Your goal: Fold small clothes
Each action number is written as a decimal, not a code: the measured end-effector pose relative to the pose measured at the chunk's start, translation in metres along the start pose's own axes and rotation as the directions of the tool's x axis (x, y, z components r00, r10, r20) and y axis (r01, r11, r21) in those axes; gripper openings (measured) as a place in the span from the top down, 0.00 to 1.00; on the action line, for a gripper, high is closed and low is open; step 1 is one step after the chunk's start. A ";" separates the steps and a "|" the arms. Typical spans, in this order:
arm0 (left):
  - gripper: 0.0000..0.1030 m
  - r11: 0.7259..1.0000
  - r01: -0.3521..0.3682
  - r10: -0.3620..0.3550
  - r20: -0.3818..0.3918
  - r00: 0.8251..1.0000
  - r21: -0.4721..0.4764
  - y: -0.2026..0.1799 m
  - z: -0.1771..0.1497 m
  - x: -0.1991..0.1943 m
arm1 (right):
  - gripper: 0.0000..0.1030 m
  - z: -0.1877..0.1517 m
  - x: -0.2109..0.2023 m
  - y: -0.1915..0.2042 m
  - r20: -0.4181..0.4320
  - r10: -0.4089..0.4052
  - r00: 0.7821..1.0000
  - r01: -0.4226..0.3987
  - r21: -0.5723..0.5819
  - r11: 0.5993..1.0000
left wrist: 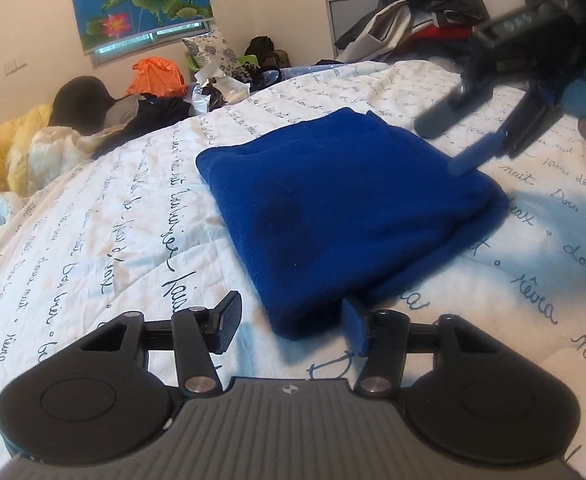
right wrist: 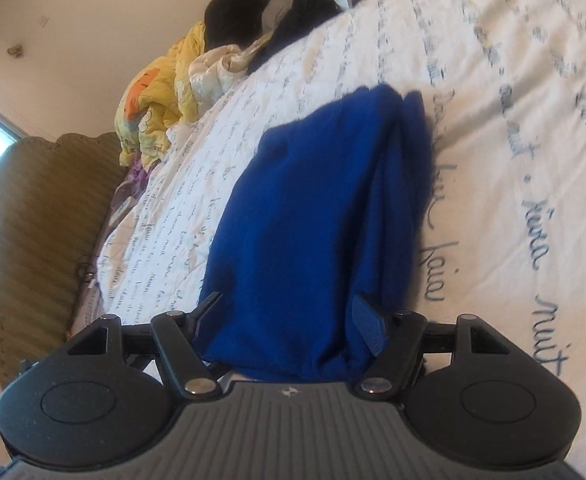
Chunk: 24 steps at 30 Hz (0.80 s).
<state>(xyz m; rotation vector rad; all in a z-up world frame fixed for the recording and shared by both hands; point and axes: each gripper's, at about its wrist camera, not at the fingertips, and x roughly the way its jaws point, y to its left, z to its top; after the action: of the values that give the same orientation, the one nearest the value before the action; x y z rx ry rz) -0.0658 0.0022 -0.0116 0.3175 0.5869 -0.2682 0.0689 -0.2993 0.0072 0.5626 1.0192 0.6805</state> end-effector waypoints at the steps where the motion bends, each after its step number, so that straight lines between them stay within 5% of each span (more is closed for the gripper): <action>1: 0.45 1.000 -0.003 0.003 0.002 1.000 -0.001 0.000 0.000 0.001 | 0.33 0.000 0.005 -0.002 -0.012 -0.013 1.000 0.014 0.010 1.000; 8: 0.45 1.000 -0.007 0.007 0.004 1.000 0.015 -0.001 -0.001 -0.002 | 0.32 0.000 -0.008 -0.010 0.007 -0.016 1.000 0.016 0.053 0.998; 15: 0.45 1.000 -0.015 0.014 0.012 1.000 0.018 -0.004 0.004 0.003 | 0.33 -0.005 0.007 -0.018 -0.062 -0.017 0.998 0.021 0.065 0.998; 16: 0.45 1.000 -0.015 0.015 0.012 1.000 0.021 -0.004 0.004 0.003 | 0.40 -0.004 0.008 -0.018 -0.058 -0.018 0.998 0.021 0.054 0.998; 17: 0.46 1.000 -0.015 0.014 0.012 1.000 0.023 -0.004 0.003 0.003 | 0.71 -0.002 0.009 -0.017 -0.055 -0.027 0.998 0.029 0.040 0.999; 18: 0.46 1.000 -0.015 0.015 0.011 1.000 0.022 -0.003 0.003 0.002 | 0.88 -0.001 0.010 -0.017 -0.055 -0.043 0.998 0.044 0.025 0.999; 22: 0.51 0.999 -0.027 0.027 0.004 1.000 0.018 0.003 0.000 -0.001 | 0.90 -0.007 -0.004 0.000 0.000 -0.050 0.999 0.050 -0.079 0.996; 24: 0.64 1.000 -0.026 0.026 -0.001 1.000 -0.001 0.008 -0.002 0.000 | 0.97 -0.009 -0.014 -0.003 0.015 -0.043 0.999 0.044 -0.075 0.996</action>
<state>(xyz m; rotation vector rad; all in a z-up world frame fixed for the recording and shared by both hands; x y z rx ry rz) -0.0644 0.0099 -0.0110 0.3243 0.5838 -0.2432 0.0559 -0.3107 0.0096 0.4780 0.9867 0.6730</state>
